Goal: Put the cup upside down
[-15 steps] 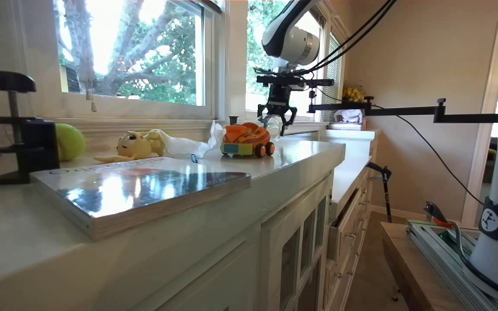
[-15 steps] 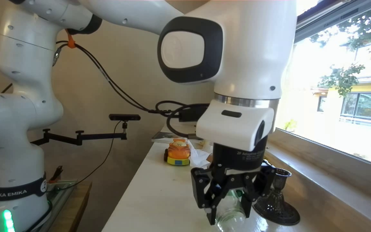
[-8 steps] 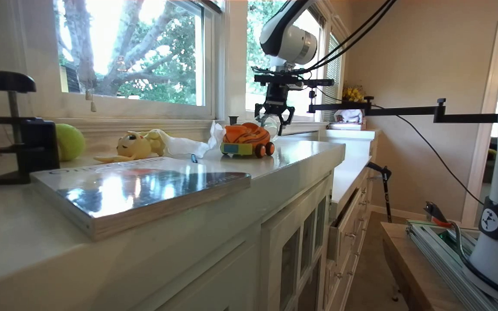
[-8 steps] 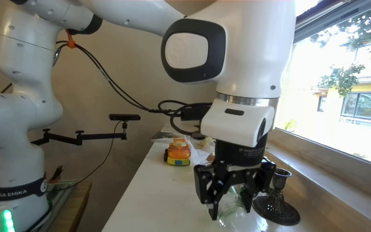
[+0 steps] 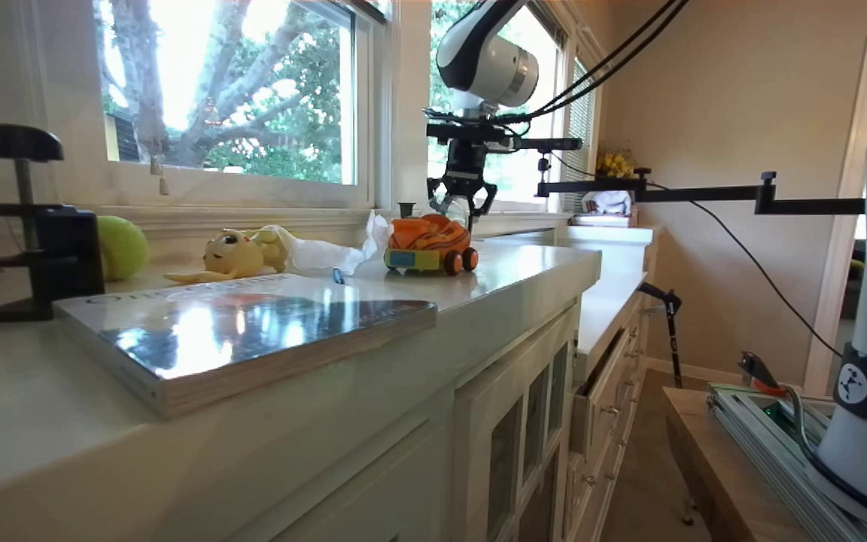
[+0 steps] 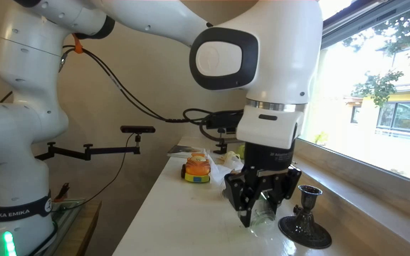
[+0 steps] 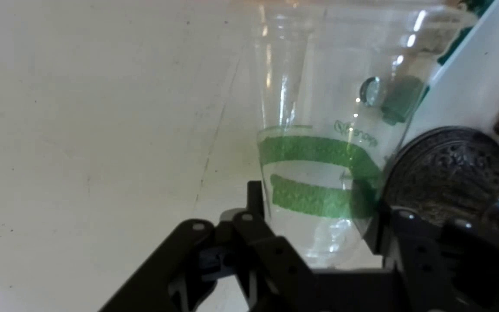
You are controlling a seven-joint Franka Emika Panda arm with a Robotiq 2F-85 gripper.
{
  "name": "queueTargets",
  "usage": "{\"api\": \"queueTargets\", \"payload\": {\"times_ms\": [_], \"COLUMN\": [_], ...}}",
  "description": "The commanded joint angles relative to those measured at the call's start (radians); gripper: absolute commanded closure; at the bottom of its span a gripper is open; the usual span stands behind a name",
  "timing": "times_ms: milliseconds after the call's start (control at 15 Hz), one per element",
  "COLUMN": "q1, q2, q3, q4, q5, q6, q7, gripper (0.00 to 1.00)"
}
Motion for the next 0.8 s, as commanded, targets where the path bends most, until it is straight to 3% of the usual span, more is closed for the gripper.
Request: {"api": "queueTargets", "payload": {"times_ms": [0, 267, 733], "q1": [0.012, 0.023, 0.041], "q2": [-0.017, -0.028, -0.083], "q3": [0.003, 0.003, -0.002], "q4": [0.01, 0.005, -0.002], "q5": [-0.034, -0.067, -0.251], "q6": [-0.002, -0.004, -0.041], "q7": [0.009, 0.013, 0.024], "gripper": [0.45, 0.43, 0.45]}}
